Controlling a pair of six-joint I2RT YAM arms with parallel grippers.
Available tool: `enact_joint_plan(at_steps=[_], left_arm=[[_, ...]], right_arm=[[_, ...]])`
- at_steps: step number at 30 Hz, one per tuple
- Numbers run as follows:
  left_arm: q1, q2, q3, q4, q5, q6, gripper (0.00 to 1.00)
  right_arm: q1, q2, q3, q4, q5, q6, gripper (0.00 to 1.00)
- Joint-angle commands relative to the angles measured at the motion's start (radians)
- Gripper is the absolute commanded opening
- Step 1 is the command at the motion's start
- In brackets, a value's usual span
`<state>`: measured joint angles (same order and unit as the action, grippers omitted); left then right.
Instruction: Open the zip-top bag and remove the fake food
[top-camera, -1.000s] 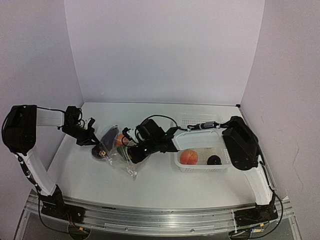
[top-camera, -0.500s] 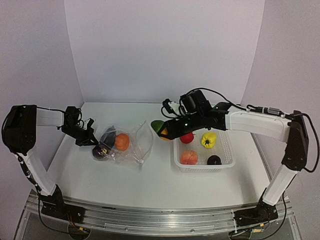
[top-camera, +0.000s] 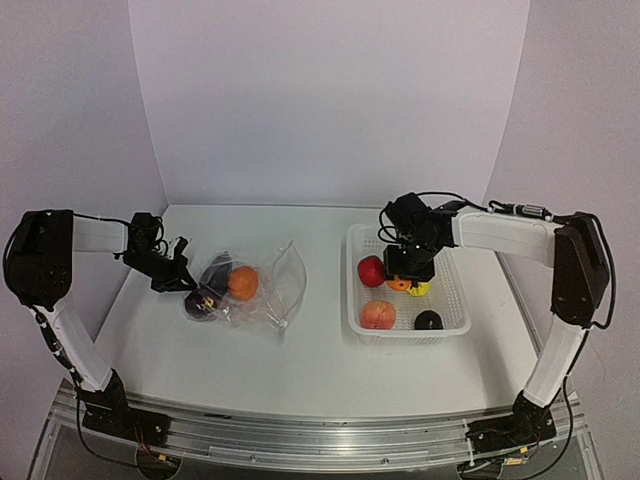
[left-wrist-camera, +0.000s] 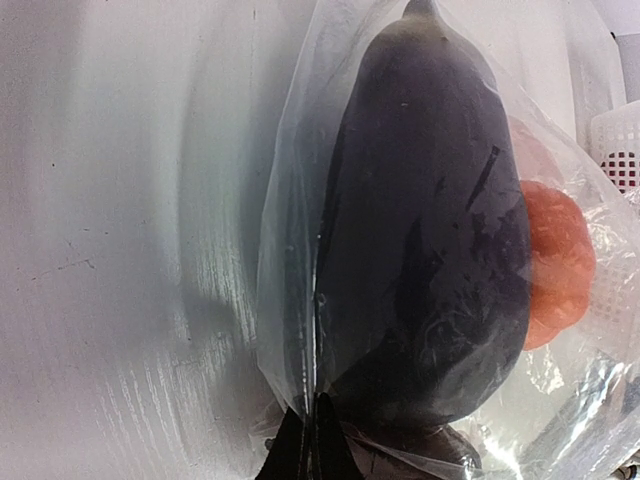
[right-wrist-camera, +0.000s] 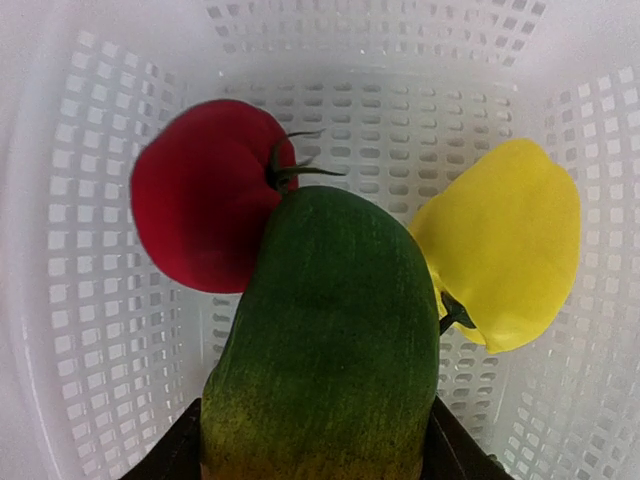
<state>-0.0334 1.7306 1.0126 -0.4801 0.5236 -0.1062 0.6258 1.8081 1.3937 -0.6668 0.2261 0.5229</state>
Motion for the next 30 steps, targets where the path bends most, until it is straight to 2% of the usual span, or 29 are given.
enact_joint_plan(at_steps=[1,3,7,10,14,17,21,30], left_arm=[[0.006,-0.036,-0.01,-0.002,0.005,-0.006,0.0],[0.006,-0.036,-0.012,0.0,0.007,-0.007,0.0],[0.006,-0.033,-0.016,0.008,0.009,-0.008,0.0],[0.006,-0.03,-0.016,0.008,0.01,-0.007,0.0],[0.005,-0.028,-0.016,0.006,0.01,-0.007,0.0],[0.005,-0.028,-0.018,0.005,0.011,-0.008,0.0],[0.006,-0.029,-0.02,0.007,0.013,-0.006,0.0],[0.004,-0.032,-0.028,0.016,0.021,-0.006,0.0]], right_arm=[[-0.006,0.014,0.107,-0.05,0.033,0.01,0.84],[-0.005,0.0,0.13,-0.063,0.066,-0.027,0.9],[0.008,-0.025,0.181,-0.069,0.098,-0.111,0.92],[0.068,-0.011,0.244,-0.06,0.081,-0.224,0.93],[0.172,0.063,0.318,0.031,-0.107,-0.319,0.83],[0.206,0.128,0.353,0.137,-0.271,-0.235,0.7],[0.224,0.231,0.385,0.248,-0.367,-0.102,0.56],[0.249,0.488,0.628,0.3,-0.496,-0.001,0.5]])
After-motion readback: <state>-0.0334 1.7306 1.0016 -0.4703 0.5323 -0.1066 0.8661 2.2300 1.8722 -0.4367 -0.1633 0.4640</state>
